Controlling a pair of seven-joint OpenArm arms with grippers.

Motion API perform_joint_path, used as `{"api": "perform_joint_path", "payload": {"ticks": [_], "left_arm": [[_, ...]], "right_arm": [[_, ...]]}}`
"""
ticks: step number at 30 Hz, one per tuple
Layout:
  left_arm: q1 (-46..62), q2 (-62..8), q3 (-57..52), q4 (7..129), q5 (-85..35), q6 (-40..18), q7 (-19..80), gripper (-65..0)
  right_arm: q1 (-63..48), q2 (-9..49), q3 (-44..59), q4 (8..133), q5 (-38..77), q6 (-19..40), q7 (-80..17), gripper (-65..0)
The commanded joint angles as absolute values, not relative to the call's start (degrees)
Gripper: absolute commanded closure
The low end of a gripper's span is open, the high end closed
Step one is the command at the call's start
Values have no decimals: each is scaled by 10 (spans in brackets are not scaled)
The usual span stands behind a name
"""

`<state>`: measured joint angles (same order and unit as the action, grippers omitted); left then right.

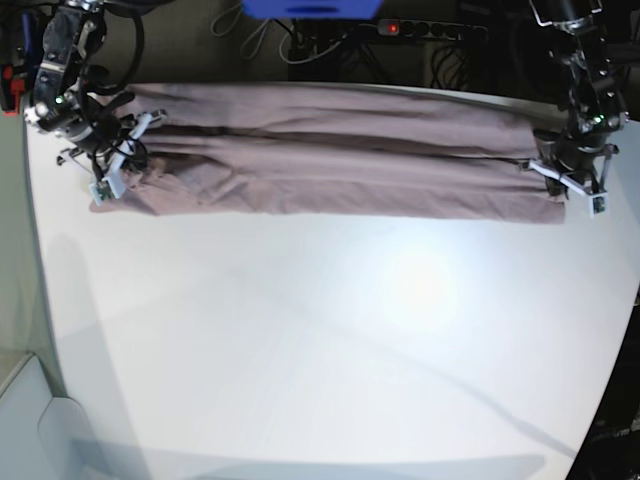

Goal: Layout the t-shirt on the table in an organized manner, then fold the t-shirt properly
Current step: 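Grasp the folded strip end with the left gripper and lift it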

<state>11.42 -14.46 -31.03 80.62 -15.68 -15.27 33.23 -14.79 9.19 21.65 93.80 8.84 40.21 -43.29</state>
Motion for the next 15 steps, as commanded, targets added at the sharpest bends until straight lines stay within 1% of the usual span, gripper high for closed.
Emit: {"api": "perform_joint_path", "payload": {"ticks": [1,3,7,9,11,13,15], "left_arm": [[111,-156,-313,819,-156,-152,327,-43],[109,-157,-317,820,-156,-152,364,-112],[102,-159,-319,834,-155,-152,406,-333],[102,-158,-331,851,-155,-152,410,-432],[103,-156,-344,868,-155,-152,411,-516],[110,-156,-356,883,-155,-152,418,-560],[111,-159,-362,895,-155,-152,435,-562]], "right_arm": [[-148,96,217,938,77,400,-451,0],[-148,96,217,938,77,400,-451,0],[-148,97,217,938,77,400,-451,0],[-148,97,217,938,77,400,-451,0],[-148,96,217,938,77,400,-451,0],[-148,96,217,938,77,400,-451,0],[-148,96,217,938,77,400,-451,0]]}}
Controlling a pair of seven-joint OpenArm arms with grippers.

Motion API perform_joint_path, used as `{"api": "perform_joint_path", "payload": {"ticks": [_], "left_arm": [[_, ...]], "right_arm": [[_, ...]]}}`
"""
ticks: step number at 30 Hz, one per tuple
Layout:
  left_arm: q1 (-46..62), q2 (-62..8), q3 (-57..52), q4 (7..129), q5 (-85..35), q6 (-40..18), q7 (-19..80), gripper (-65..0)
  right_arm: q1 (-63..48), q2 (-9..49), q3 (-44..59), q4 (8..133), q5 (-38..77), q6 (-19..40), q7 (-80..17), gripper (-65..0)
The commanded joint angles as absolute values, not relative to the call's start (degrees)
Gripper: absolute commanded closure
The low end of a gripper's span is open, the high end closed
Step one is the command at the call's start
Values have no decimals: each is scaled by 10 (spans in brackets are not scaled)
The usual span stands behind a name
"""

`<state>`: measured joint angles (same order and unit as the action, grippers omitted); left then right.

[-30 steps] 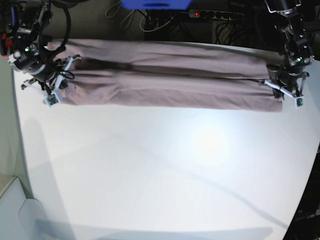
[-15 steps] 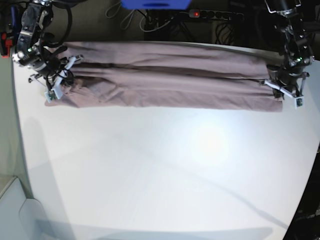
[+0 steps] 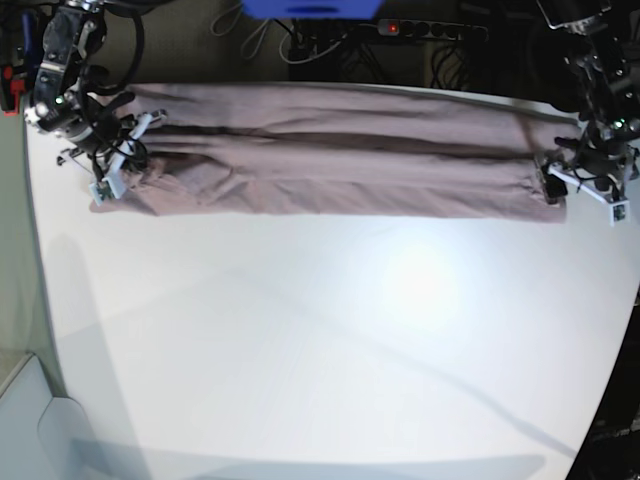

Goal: Layout the t-shirt on the table in an organized manner, then fold the t-shirt properly
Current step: 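Grasp the folded strip end with the left gripper and lift it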

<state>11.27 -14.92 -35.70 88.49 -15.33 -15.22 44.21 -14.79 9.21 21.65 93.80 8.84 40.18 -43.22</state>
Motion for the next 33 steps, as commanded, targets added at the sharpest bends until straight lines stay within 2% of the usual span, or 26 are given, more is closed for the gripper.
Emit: {"api": "perform_joint_path", "payload": {"ticks": [1,21,29,31,33], "left_arm": [[111,-160,-364,895,-155,-152,437,-559],[93,-154,-360,797,-155,-153,440,-560],[93,-147,-337,778,-152,-269,440,-555],[91,-147,-337,764,-153,-284,439,-532],[80,-147,-337,750,-150,-301,439,-482]], "right_arm": [[-148,96,217,938,77,400,-451,0],[-138,95,213,938,77,400,-451,0],[-137,95,213,939,77,400,-451,0],[-137,95,213,939,77,400,-451,0],[-137,96,213,939,77,400,-451,0]]}}
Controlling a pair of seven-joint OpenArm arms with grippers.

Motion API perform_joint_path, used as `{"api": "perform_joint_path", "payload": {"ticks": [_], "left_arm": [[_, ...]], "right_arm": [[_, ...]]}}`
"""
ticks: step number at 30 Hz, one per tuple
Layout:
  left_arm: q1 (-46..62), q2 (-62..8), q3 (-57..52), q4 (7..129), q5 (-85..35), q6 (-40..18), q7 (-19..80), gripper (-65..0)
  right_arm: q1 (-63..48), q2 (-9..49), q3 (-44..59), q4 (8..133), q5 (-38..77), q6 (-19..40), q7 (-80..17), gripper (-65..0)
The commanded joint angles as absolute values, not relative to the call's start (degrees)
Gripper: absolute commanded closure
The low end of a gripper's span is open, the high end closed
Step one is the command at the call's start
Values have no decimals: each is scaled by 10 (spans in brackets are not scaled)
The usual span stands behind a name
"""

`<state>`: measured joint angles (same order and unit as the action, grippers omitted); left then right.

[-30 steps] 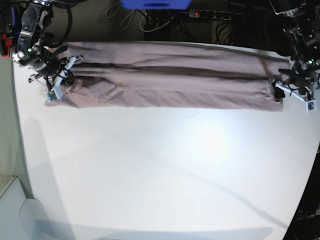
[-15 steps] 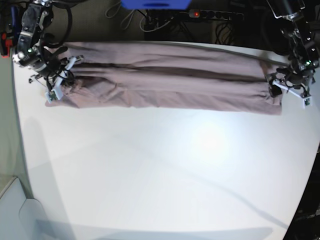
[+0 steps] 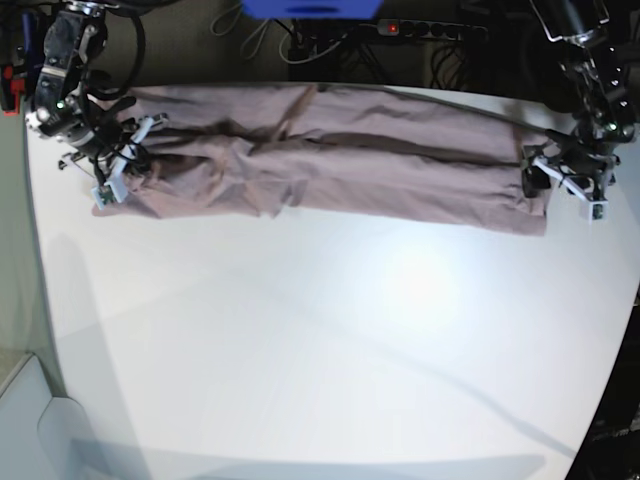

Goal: Layout the t-shirt on the table in an organized manner, then fold the t-shirt properly
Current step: 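Grasp the folded strip end with the left gripper and lift it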

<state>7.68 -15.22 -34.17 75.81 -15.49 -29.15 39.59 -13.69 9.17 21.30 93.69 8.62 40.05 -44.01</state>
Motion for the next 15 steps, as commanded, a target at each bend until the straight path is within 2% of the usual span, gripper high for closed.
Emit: {"api": "perform_joint_path", "payload": {"ticks": [1,3,7,9,15], "left_arm": [[76,-147,-337,742,-150,-311,439,-449],[73,-147,-339,732,-150,-321,439,-361],[73,-148,-339,729,-151,-320,435,-105],[73,-148,-340,729,-153,-320,434,-11],[73,-148,-348,764,-155,-320,435,-1]], "right_arm": [[-137,96,213,939,77,400,-451,0],[-137,97,213,939,77,400,-451,0],[-137,97,214,939,77,400,-451,0],[-136,97,214,939,77,400,-451,0],[-136,97,213,939,77,400,-451,0]]}}
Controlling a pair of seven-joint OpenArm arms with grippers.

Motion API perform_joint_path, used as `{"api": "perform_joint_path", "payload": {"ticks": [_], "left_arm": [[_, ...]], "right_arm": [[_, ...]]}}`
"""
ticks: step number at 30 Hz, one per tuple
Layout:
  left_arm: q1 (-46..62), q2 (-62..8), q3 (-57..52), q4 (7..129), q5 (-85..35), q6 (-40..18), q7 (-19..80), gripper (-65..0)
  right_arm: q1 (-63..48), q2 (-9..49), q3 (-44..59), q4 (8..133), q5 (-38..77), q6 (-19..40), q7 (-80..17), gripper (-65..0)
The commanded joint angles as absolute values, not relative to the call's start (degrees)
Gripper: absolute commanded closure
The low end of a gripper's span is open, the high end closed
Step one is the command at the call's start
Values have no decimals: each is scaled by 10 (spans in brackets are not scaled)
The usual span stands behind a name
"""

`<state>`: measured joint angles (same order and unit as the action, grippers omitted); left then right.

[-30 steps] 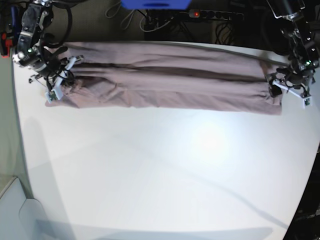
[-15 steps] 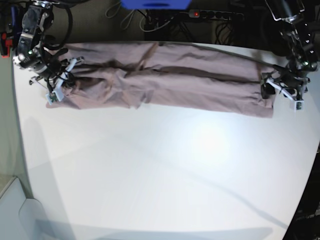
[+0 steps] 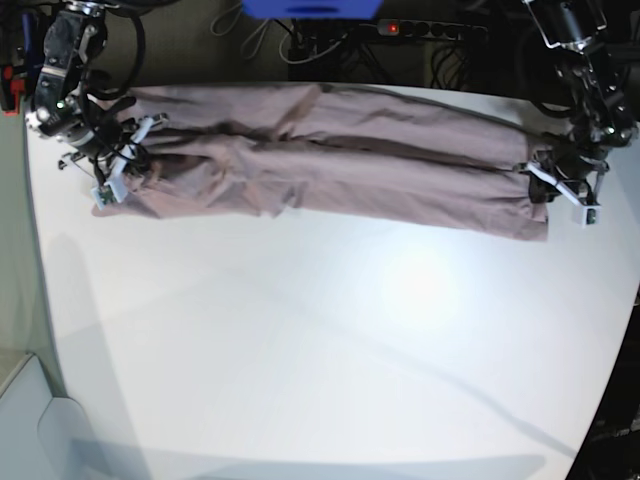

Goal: Layout the t-shirt on the table in an organized manner, then fold the t-shirt properly
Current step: 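Grasp the folded strip end with the left gripper and lift it, then fold the strip end with the left gripper toward the right gripper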

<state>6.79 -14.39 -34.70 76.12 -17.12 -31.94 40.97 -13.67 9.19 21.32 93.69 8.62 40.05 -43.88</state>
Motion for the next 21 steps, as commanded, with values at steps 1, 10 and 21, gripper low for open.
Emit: {"api": "perform_joint_path", "payload": {"ticks": [1,10,21], "left_arm": [[73,-147,-360,783,-155,-320,439,0],[73,-117,-407,1018,-154,-320,497,0],[68,-22,-317,1133,-149,-265,575,0]], "right_arm": [[-136,97,213,939,77,400,-451,0],[-136,97,213,939,77,400,-451,0],[-136,97,213,939,77,400,-451,0]]}}
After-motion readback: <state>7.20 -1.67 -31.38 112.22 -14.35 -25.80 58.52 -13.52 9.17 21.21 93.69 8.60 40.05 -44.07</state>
